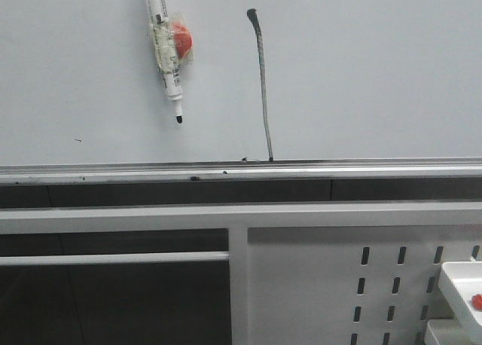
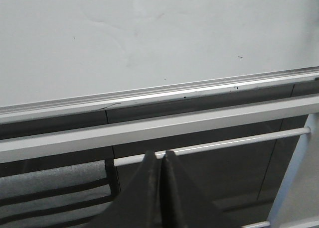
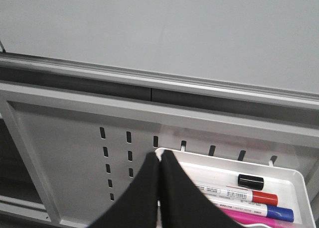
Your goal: Write number 1 on whiteboard
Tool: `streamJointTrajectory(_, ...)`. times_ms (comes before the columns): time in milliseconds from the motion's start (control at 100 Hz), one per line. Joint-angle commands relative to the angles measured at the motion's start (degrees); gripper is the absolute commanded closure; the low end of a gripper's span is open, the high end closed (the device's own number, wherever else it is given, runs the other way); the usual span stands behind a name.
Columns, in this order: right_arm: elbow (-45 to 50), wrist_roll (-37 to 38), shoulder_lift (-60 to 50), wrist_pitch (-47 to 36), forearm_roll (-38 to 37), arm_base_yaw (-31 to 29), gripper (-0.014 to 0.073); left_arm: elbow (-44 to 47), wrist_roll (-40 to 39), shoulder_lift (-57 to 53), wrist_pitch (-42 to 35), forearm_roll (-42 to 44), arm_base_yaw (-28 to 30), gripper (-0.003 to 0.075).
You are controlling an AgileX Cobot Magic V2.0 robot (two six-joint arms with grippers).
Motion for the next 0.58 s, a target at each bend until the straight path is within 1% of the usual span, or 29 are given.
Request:
streamJointTrajectory(0,0.83,0.18,-1.21,-2.08,-2.88,-0.33,0.0643,2.01,-0.58,-1.20,-3.02,-0.58,0.14,0.0740)
streamJointTrajectory(40,0.83,0.18,-1.21,-2.08,-3.98,-0.33,0.0643,2.01,-0.58,-1.20,-3.02,-0.58,0.14,0.0740)
streamJointTrajectory(570,0.83,0.18,-1.21,-2.08,-3.98,-0.33,0.0643,2.01,-0.58,-1.20,-3.02,-0.58,0.14,0.0740)
